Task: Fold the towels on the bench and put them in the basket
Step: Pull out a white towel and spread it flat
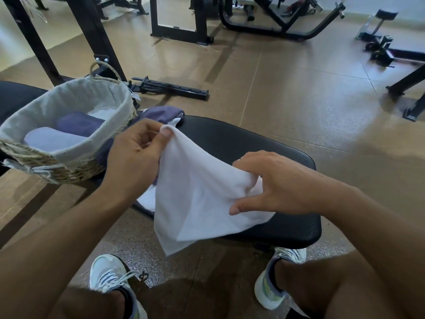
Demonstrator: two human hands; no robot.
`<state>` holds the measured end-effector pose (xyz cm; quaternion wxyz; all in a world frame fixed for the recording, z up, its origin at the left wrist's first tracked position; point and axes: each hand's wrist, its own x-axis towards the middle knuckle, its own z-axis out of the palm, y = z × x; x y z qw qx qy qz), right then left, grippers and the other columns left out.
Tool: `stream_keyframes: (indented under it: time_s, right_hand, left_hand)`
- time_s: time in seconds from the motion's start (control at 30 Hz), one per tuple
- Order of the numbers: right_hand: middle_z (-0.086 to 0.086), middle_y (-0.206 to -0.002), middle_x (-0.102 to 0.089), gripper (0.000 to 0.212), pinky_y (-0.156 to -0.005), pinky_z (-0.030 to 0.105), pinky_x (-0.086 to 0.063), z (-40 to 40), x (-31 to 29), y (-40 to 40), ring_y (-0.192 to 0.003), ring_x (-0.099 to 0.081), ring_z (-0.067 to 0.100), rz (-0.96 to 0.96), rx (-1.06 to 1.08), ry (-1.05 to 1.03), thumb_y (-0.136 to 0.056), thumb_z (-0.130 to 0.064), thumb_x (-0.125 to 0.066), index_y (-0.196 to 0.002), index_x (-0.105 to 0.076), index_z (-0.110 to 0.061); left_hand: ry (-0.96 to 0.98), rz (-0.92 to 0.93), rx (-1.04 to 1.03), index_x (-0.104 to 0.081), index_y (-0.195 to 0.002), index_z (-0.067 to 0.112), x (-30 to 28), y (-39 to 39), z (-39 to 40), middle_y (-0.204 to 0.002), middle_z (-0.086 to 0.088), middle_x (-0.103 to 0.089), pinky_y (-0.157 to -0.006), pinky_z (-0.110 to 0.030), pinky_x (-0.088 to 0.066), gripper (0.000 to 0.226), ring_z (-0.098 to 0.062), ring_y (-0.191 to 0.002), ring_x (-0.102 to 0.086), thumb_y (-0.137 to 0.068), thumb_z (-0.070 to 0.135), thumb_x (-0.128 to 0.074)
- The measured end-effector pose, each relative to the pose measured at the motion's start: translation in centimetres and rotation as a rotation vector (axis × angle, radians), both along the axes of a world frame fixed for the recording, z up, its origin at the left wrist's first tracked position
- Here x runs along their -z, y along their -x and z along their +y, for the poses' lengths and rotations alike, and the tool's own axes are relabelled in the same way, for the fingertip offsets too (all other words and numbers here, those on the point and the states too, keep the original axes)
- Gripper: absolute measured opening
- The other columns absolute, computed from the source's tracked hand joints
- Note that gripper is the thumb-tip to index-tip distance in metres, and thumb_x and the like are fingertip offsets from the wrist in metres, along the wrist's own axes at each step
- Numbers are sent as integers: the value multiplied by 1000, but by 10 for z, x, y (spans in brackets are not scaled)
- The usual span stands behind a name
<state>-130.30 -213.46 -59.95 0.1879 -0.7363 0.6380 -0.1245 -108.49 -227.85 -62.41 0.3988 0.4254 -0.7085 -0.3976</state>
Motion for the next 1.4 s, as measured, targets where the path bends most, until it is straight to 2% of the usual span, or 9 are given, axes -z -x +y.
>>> stream_keyframes:
  time_s: [0.13,0.27,0.37,0.6,0.8,1.0,1.13,1.3,1.4]
  right_hand:
    - [-11,-84,-61,33,-80,29,-46,1,1,8,-85,-53,9,62,65,-1,-80,-64,-71,-89,-52,-39]
    - [-11,-87,-62,31,-86,-7,-14,4,-5,21,-100,-48,11,200,108,119,-82,-60,-71,-104,-60,-40]
    - [-16,-89,-60,32,-87,-3,-23,8,-3,31,-104,-42,7,159,163,112,-78,-61,-72,-97,-54,-44]
    - [-15,-95,-68,32,-79,41,-56,14,-8,45,-92,-64,7,-27,138,182,-76,-63,-70,-86,-64,-33]
    - [-14,-82,-72,36,-57,21,-51,22,-14,34,-67,-67,10,-206,133,332,-87,-64,-60,-82,-70,-30]
    - [-20,-72,-74,15,-65,17,-59,21,-11,33,-69,-73,1,-346,374,570,-70,-34,-85,-75,-75,-24]
    - [-23,-77,-74,18,-62,18,-56,17,-11,41,-68,-71,8,-381,528,507,-70,-45,-79,-86,-72,-41]
    - [-32,-65,-68,19,-47,13,-42,17,-15,47,-47,-57,6,-246,419,287,-72,-45,-73,-88,-69,-53]
    - [-17,-62,-69,27,-48,11,-35,15,-10,48,-43,-42,6,-242,394,147,-68,-51,-70,-95,-70,-53]
  left_hand:
    - [30,20,-92,-67,-96,23,1,-1,-9,-75,-3,-61,-38,-20,-42,11,-3,-50,-51,-101,30,-58]
    - [6,23,-168,-65,-98,23,3,-2,-21,-75,4,-62,-58,-37,-49,12,-6,-56,-52,-102,31,-57]
    - [7,-23,-239,-65,-96,27,6,-8,-37,-79,3,-66,-68,-47,-56,13,-17,-69,-61,-100,38,-57]
    - [-14,-128,-262,-64,-94,23,13,-14,-52,-84,0,-67,-72,-52,-57,16,-30,-81,-65,-100,35,-56]
    - [-42,-162,-254,-64,-98,15,19,-16,-59,-91,-8,-68,-60,-30,-44,16,-24,-80,-60,-101,28,-56]
    - [-73,-160,-223,-66,-100,18,19,-17,-58,-92,-2,-69,-73,-41,-53,15,-23,-85,-64,-101,31,-58]
    - [-91,-147,-207,-67,-97,21,19,-18,-58,-90,-1,-71,-77,-43,-52,17,-22,-85,-63,-101,35,-58]
    - [-162,-120,-225,-68,-96,22,19,-17,-60,-90,2,-69,-79,-46,-55,18,-22,-83,-62,-101,36,-57]
    - [-196,-136,-232,-69,-91,23,21,-19,-63,-87,3,-67,-81,-52,-56,21,-24,-84,-61,-102,36,-56]
